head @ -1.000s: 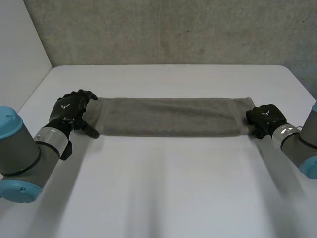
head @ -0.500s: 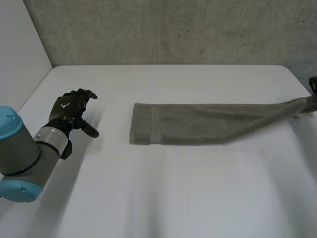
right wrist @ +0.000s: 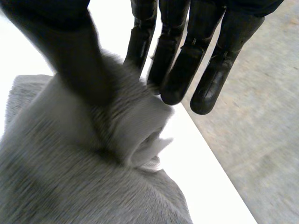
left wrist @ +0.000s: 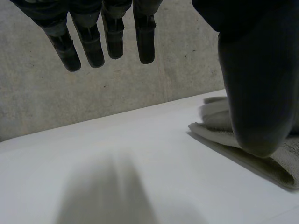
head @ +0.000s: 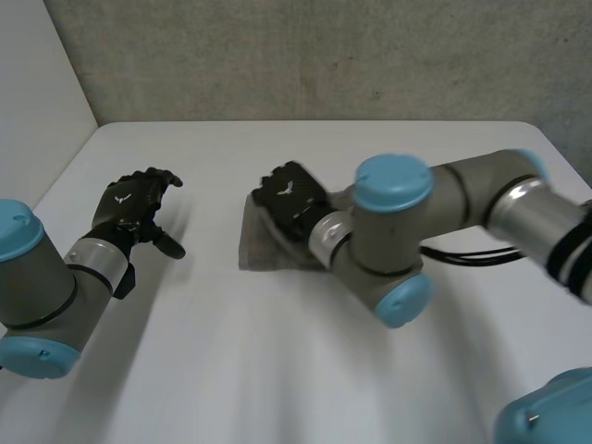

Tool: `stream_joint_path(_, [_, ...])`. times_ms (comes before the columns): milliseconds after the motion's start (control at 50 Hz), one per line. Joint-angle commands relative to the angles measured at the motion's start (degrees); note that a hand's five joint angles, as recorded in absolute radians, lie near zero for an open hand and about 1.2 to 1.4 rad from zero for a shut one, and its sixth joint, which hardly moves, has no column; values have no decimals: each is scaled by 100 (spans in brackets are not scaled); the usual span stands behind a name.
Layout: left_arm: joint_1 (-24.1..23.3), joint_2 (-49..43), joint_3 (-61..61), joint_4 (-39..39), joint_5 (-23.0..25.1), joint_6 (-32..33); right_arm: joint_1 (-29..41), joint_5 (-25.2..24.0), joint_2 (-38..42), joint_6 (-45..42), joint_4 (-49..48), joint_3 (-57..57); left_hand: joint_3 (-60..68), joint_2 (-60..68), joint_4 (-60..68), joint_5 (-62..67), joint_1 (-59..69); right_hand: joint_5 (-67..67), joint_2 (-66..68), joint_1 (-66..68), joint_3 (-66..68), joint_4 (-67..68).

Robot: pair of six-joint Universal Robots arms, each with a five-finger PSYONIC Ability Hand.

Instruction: Fold the towel.

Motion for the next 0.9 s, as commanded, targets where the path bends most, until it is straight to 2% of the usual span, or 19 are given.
stream_joint_path(20, [-4,-1,-32,4,0,15,37,422,218,-74,31,-234,-393,-365,-392,-221,-445,-4016,-3957,-3912,-4118,-4090])
stream_joint_path(180, [-39,-36,-85,75,18,50,-165,625,-573,-13,66,689,-393,-365,-392,-221,-445,-4016,-3957,-3912,-4118,-4090])
stream_joint_path(340, [-92,-36,-103,66,18,50,-1200,502,-1864,145,-22,2585,-393,-365,-392,-221,-445,-4016,-3957,-3912,-4118,-4090])
stream_joint_path(460, [-136,-45,-103,75,18,50,-1703,308,-2067,479,-242,3361,-393,-365,-392,-221,-445,-4016,-3957,-3912,-4118,-4090])
stream_joint_path(500, [-145,-45,-103,66,18,50,-1974,-50,-2094,628,-399,3729,-393,-365,-392,-221,-445,-3239,-3180,-3135,-3341,-3313])
stream_joint_path(600, [-171,-45,-111,75,9,50,-2318,-429,-2024,638,-715,4029,-393,-365,-392,-221,-445,-2176,-2117,-2072,-2278,-2250])
stream_joint_path(640, [-180,-36,-129,75,9,50,-2362,-456,-1988,638,-883,4073,-393,-365,-392,-221,-445,-2123,-2064,-2020,-2226,-2197])
stream_joint_path(700, [-198,-27,-164,83,18,50,-2520,-500,-1743,638,-1287,4091,-393,-365,-392,-221,-445,-1251,-1192,-1148,-1353,-1325])
stream_joint_path(880, [-206,8,-191,145,18,50,-2600,-518,-1514,646,-1402,3994,-393,-365,-392,-221,-445,534,593,638,432,460])
stream_joint_path(900, [-215,8,-191,145,18,50,-2600,-527,-1505,646,-1384,3994,-393,-365,-392,-221,-445,1267,1326,1370,1165,1193])
